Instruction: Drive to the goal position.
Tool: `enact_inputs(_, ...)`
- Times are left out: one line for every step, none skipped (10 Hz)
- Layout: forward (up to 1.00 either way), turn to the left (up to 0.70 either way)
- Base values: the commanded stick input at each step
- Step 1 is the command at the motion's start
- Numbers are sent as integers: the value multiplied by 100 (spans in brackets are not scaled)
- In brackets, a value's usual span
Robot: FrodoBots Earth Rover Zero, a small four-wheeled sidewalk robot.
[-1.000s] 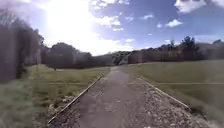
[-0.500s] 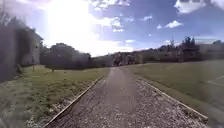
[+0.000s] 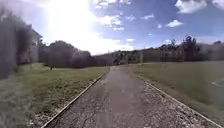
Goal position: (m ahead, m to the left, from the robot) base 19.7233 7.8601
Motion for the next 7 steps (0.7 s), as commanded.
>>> enact_inputs(70,1)
enact_inputs(70,1)
enact_inputs(70,1)
enact_inputs(70,1)
enact_inputs(70,1)
enact_inputs(70,1)
enact_inputs(70,1)
